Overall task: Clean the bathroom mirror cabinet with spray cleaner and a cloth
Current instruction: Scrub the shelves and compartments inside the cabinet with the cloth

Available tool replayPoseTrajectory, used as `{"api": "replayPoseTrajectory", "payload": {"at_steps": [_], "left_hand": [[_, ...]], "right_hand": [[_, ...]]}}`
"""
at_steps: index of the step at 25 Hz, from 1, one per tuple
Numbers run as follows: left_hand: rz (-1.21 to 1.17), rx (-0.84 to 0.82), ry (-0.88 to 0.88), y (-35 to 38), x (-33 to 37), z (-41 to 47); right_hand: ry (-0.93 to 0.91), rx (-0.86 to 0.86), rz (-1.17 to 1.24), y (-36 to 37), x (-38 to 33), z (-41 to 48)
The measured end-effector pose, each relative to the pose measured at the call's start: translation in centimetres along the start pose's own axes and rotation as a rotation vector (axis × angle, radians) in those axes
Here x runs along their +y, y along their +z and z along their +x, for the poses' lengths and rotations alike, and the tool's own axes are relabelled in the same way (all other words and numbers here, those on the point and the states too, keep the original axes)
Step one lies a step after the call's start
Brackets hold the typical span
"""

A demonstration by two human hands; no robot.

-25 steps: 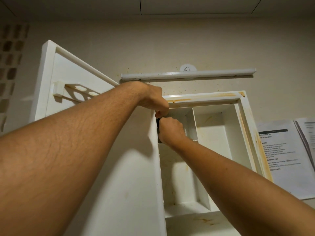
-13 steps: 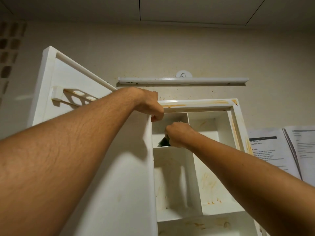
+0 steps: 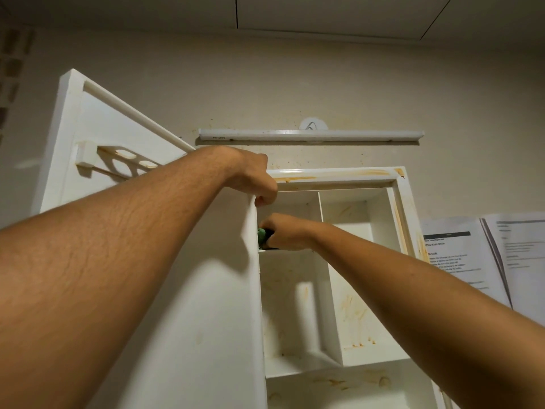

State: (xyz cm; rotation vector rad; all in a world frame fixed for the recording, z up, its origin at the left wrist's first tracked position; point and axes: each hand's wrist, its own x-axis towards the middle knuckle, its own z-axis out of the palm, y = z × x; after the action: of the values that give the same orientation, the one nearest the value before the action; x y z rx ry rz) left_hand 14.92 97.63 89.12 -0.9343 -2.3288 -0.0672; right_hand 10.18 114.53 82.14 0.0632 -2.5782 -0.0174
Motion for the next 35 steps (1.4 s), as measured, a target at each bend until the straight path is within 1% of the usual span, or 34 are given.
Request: {"api": "replayPoseTrajectory", "payload": {"at_steps": [3, 5, 7, 10, 13, 15, 17, 18, 19, 21, 23, 26, 29, 31, 33, 35], "left_hand": [[0.012, -0.005, 0.004, 0.0, 0.2, -0.2], [0.013, -0.004, 0.010, 0.0, 0.3, -0.3], [0.001, 0.001, 0.005, -0.1, 0.3, -0.2], [0.005, 0.007, 0.004, 0.0, 0.1, 0.1], [0.015, 0.008, 0.002, 0.0, -0.1, 0.4], [0.030, 0.000, 0.002, 0.0, -0.2, 0.5], [0.067, 0.019, 0.006, 0.2, -0.3, 0.5], [0.101, 0.028, 0.003, 0.2, -0.3, 0.4], [0.139, 0.037, 0.001, 0.4, -0.2, 0.2], [0.211, 0.073, 0.018, 0.6, -0.3, 0.0], [0.211, 0.118, 0.057, 0.8, -0.2, -0.1], [0.090, 0.170, 0.155, 2.1, 0.7, -0.6], [-0.130, 0.065, 0.220, 5.4, 2.3, -0.9], [-0.173, -0.012, 0.201, 8.0, 2.9, -0.4], [-0.165, -0.074, 0.173, 10.2, 3.4, 0.4], [-0.159, -0.099, 0.150, 11.9, 3.7, 1.4]], "right_hand": [[0.021, 0.009, -0.262, -0.7, 0.7, -0.4], [0.111, 0.010, -0.409, -0.5, 1.4, -0.9], [0.187, 0.012, -0.477, -0.5, 1.4, -1.1], [0.168, 0.042, -0.373, 0.0, 0.2, 0.0], [0.129, 0.087, -0.189, 0.4, 0.1, -0.6], [0.111, 0.073, -0.178, -0.2, 0.5, -2.0], [0.104, 0.022, -0.303, -1.6, 0.4, -3.5], [0.104, -0.004, -0.323, -2.6, 0.3, -4.1], [0.105, -0.030, -0.296, -3.7, 0.2, -4.9], [0.133, -0.034, -0.123, -6.0, 0.9, -6.6], [0.179, 0.087, 0.068, -7.7, 2.8, -8.7], [0.252, 0.429, 0.273, -8.4, 6.8, -11.8], [0.336, 0.703, 0.316, -7.1, 10.1, -13.9], [0.367, 0.790, 0.288, -6.0, 11.4, -14.8], [0.343, 0.815, 0.287, -5.0, 12.1, -14.9], [0.319, 0.834, 0.262, -4.3, 12.6, -14.4]]}}
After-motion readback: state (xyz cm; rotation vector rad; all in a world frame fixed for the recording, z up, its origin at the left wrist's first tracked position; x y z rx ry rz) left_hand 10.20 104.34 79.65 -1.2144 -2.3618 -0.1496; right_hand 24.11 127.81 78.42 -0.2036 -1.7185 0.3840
